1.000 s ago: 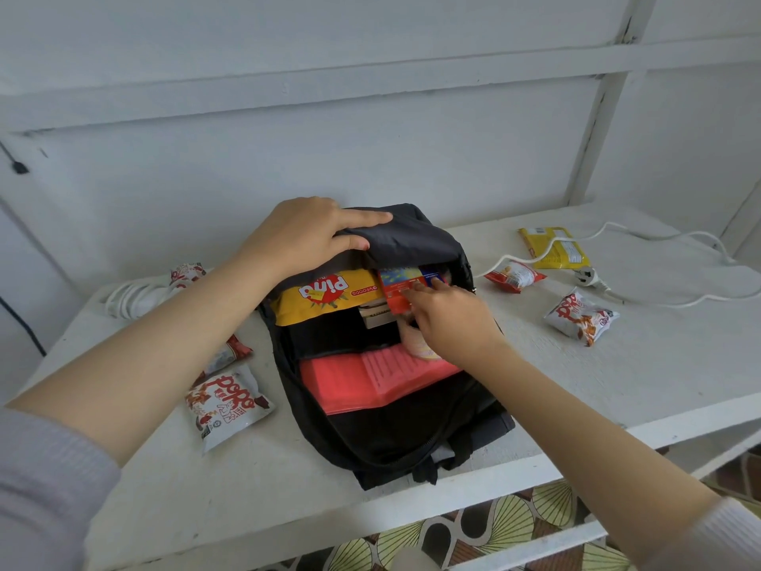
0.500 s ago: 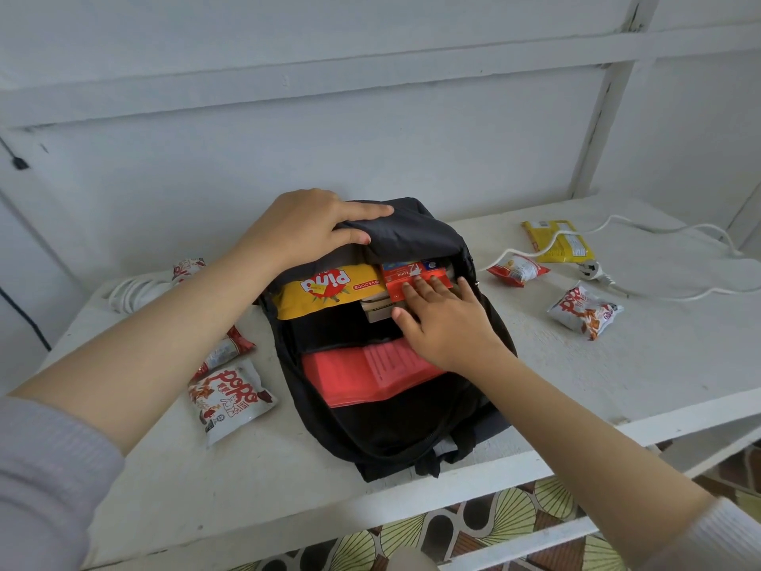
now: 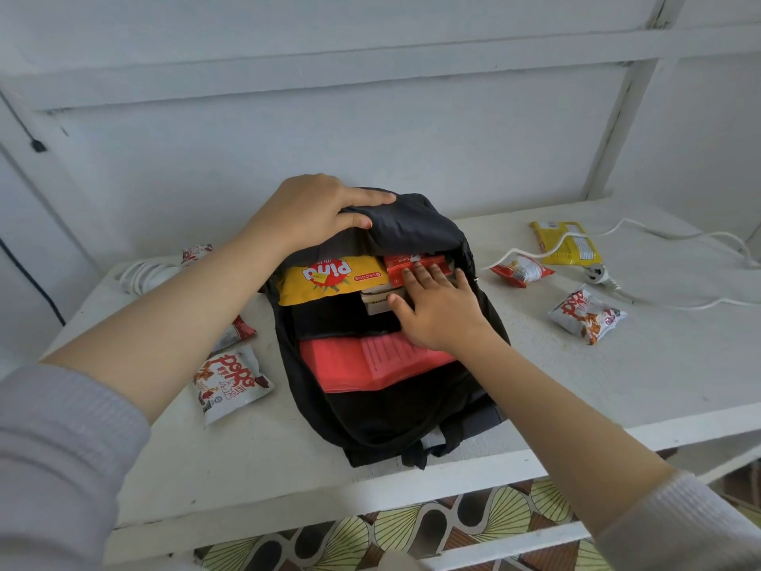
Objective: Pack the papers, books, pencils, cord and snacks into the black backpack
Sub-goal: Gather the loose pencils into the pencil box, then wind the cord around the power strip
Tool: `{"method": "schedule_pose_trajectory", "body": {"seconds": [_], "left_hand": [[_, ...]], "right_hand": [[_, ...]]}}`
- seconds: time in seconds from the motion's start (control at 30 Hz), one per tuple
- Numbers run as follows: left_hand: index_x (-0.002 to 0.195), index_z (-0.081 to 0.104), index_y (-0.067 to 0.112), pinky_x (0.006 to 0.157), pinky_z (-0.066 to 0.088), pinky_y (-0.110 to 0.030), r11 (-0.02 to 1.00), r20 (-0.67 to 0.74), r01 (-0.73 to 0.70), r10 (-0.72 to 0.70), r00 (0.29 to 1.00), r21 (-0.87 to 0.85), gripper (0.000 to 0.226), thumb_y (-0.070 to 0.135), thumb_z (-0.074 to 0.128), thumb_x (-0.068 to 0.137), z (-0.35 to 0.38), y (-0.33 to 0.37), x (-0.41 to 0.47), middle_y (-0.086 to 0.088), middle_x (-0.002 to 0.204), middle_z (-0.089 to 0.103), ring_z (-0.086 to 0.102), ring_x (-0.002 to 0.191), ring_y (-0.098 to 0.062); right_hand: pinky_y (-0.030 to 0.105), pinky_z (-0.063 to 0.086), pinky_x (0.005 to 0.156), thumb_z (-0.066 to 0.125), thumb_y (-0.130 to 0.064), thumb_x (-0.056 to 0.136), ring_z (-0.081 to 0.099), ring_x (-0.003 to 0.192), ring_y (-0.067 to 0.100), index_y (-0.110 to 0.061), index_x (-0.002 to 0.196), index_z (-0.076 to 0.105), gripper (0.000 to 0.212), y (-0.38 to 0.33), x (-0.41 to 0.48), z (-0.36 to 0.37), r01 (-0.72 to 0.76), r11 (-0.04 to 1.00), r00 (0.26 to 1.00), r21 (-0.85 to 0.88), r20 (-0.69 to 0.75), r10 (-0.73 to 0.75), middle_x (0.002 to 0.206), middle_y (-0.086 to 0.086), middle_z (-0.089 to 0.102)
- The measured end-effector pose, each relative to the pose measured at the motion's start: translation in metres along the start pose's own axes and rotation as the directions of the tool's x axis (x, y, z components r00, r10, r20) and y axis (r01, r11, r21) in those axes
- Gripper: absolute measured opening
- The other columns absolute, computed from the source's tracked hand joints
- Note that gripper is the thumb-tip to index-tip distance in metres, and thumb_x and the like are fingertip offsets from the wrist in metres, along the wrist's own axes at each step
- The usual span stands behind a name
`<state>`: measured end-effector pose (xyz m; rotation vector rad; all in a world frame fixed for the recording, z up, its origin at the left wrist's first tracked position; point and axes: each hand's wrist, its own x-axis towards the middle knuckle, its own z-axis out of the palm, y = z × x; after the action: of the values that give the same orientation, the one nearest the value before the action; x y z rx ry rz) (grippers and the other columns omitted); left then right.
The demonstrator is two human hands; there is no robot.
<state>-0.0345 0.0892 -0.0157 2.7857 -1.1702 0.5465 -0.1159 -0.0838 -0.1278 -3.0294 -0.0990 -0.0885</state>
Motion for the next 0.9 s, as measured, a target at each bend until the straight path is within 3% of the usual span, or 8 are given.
{"method": "schedule_pose_trajectory", "body": {"seconds": [0.3, 0.37, 0.47, 0.57, 0.67, 0.73, 0.8, 0.9], "left_hand": [[0.134, 0.039, 0.049, 0.065, 0.03, -0.028, 0.998, 0.015, 0.058, -0.058, 0.998, 0.025, 0.042, 0.038, 0.048, 0.094, 0.005, 0.009, -0.009, 0.003, 0.07, 0.045, 0.05, 0.075, -0.018], [0.134, 0.039, 0.048, 0.066, 0.03, -0.027, 0.999, -0.016, 0.042, -0.042, 0.999, 0.018, 0.043, 0.038, 0.049, 0.094, 0.006, 0.014, -0.014, 0.003, 0.085, 0.054, 0.056, 0.087, -0.022], [0.136, 0.035, 0.048, 0.066, 0.035, -0.026, 0.999, -0.085, 0.003, 0.0, 0.996, 0.037, 0.047, 0.039, 0.05, 0.092, 0.015, 0.017, -0.026, 0.001, 0.111, 0.063, 0.059, 0.097, -0.023], [0.14, 0.019, 0.046, 0.043, 0.025, -0.023, 0.978, -0.103, -0.025, 0.047, 0.994, 0.206, 0.058, 0.044, 0.047, 0.09, 0.026, 0.023, -0.042, -0.005, 0.076, 0.049, 0.046, 0.057, -0.021], [0.146, 0.018, 0.033, 0.041, 0.027, -0.026, 0.973, -0.159, -0.007, 0.045, 0.986, 0.23, 0.072, 0.043, 0.054, 0.085, 0.036, 0.037, -0.063, -0.005, 0.071, 0.043, 0.043, 0.055, -0.02], [0.145, 0.031, 0.025, 0.06, 0.045, -0.037, 0.978, -0.162, 0.021, 0.014, 0.987, 0.209, 0.071, 0.043, 0.061, 0.083, 0.046, 0.046, -0.08, -0.007, 0.082, 0.053, 0.053, 0.072, -0.024], [0.138, 0.045, 0.022, 0.093, 0.039, -0.042, 0.98, -0.162, 0.082, -0.053, 0.985, 0.18, 0.061, 0.045, 0.061, 0.084, 0.055, 0.054, -0.099, -0.007, 0.101, 0.059, 0.055, 0.097, -0.026], [0.123, 0.06, 0.019, 0.099, 0.034, -0.038, 0.982, -0.283, 0.191, -0.186, 0.941, -0.011, 0.041, 0.038, 0.055, 0.087, 0.057, 0.058, -0.126, -0.008, 0.114, 0.059, 0.052, 0.11, -0.025]], "right_hand": [[0.045, 0.005, 0.116, 0.024, -0.054, 0.096, 0.016, 0.144, 0.026, -0.013, 0.145, 0.031, 0.064, 0.008, -0.011, -0.008, 0.129, 0.988, 0.992, 0.088, -0.015, -0.128, 0.154, 0.012, 0.025], [0.045, 0.025, 0.113, 0.026, -0.054, 0.093, 0.043, 0.128, 0.024, -0.014, 0.124, 0.055, 0.058, 0.009, -0.03, -0.011, 0.229, 0.961, 0.969, 0.155, -0.136, -0.209, 0.132, 0.009, 0.054], [0.035, 0.048, 0.081, 0.032, -0.053, 0.089, 0.061, 0.088, 0.015, -0.017, 0.098, 0.067, 0.051, 0.014, -0.062, -0.016, 0.405, 0.853, 0.897, 0.33, -0.325, -0.3, 0.09, -0.003, 0.068], [0.035, 0.049, 0.07, 0.043, -0.043, 0.09, 0.064, 0.079, 0.015, -0.017, 0.093, 0.072, 0.038, 0.019, -0.075, -0.019, 0.516, 0.773, 0.824, 0.368, -0.459, -0.331, 0.081, -0.005, 0.071], [0.036, 0.048, 0.07, 0.048, -0.037, 0.091, 0.064, 0.076, 0.015, -0.016, 0.088, 0.073, 0.033, 0.018, -0.072, -0.026, 0.585, 0.714, 0.764, 0.385, -0.556, -0.327, 0.077, -0.004, 0.071], [0.035, 0.048, 0.07, 0.049, -0.037, 0.092, 0.064, 0.074, 0.01, -0.017, 0.09, 0.074, 0.032, 0.014, -0.064, -0.034, 0.615, 0.684, 0.75, 0.393, -0.56, -0.353, 0.078, -0.006, 0.071], [0.033, 0.048, 0.071, 0.051, -0.037, 0.091, 0.064, 0.074, 0.006, -0.018, 0.092, 0.074, 0.03, 0.007, -0.054, -0.042, 0.649, 0.664, 0.727, 0.371, -0.56, -0.397, 0.08, -0.008, 0.072], [0.03, 0.049, 0.07, 0.053, -0.032, 0.092, 0.064, 0.072, 0.004, -0.018, 0.087, 0.074, 0.026, -0.008, -0.031, -0.058, 0.715, 0.59, 0.678, 0.374, -0.578, -0.455, 0.08, -0.011, 0.072]]}}
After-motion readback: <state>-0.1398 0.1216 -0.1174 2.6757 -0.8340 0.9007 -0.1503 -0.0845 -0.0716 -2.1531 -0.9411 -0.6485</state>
